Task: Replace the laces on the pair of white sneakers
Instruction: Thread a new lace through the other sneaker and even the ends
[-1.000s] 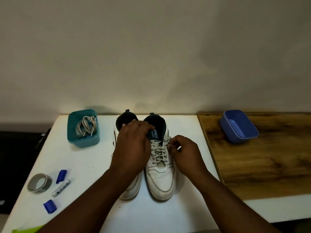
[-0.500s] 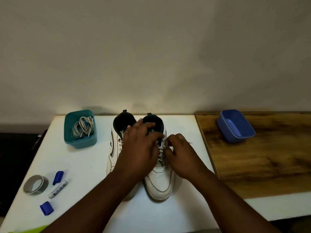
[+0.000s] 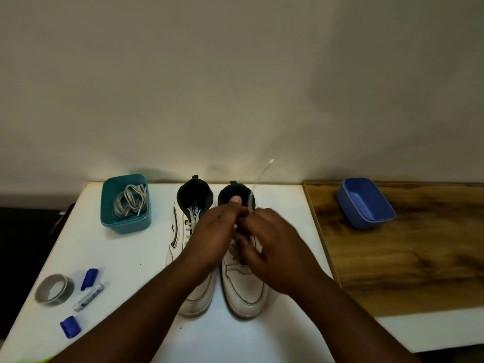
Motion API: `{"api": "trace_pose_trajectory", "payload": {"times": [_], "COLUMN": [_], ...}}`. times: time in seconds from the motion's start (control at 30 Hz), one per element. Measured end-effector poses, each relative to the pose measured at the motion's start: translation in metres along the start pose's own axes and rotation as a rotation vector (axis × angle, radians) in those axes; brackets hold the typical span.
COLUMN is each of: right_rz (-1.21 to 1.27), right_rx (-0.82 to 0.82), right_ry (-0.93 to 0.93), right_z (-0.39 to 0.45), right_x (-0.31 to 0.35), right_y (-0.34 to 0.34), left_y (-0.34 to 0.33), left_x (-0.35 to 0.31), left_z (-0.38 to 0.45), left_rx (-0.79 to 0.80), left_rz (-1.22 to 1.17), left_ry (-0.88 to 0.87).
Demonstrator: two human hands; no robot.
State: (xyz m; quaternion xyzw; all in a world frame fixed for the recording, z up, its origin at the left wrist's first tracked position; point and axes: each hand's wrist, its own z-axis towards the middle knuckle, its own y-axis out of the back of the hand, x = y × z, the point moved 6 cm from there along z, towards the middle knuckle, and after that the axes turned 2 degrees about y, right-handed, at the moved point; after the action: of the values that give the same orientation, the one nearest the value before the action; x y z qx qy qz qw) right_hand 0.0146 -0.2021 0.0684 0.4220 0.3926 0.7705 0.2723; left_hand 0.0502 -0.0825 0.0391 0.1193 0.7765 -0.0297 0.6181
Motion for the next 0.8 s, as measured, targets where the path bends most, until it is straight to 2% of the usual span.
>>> {"api": "trace_pose_trajectory", "payload": {"times": [0.1, 0.27, 0.33, 0.4, 0.47, 0.5, 0.7, 0.8], "right_rz": [0.051, 0.219, 0.282, 0.262, 0.269, 0.322, 0.493, 0.633], "right_rx": [0.086, 0.161, 0.108, -0.066, -0.234, -0.263, -0.196, -0.207], "right_ry": [0.09, 0.037, -0.05, -0.177, -0.338, -0.404, -0.434, -0.5], "right_z": [0.0, -0.004, -0.005, -0.004, -0.003, -0.003, -0.002, -0.002], "right_x": [0.01, 0.003, -0.004, -0.014, -0.023, -0.026, -0.028, -0.032], "right_y": [-0.007, -0.009, -0.009, -0.003, 0.003, 0.002, -0.011, -0.012], "left_y": [0.0, 0.001, 0.004, 0.006, -0.001, -0.007, -0.026, -0.025], "left_x": [0.001, 0.006, 0.005, 0.004, 0.006, 0.009, 0.024, 0.024], "left_z": [-0.005, 0.0, 0.0, -0.003, -0.008, -0.011, -0.018, -0.018], "left_rx": [0.073, 0.008, -0.076, -0.151, -0.156, -0.134, -0.071, -0.075], "left_rz": [-0.153, -0.215, -0.243, -0.161, -0.029, 0.001, 0.007, 0.123], "left_ry": [0.113, 0.081, 0.055, -0.008, -0.084, -0.095, -0.1, -0.127]}}
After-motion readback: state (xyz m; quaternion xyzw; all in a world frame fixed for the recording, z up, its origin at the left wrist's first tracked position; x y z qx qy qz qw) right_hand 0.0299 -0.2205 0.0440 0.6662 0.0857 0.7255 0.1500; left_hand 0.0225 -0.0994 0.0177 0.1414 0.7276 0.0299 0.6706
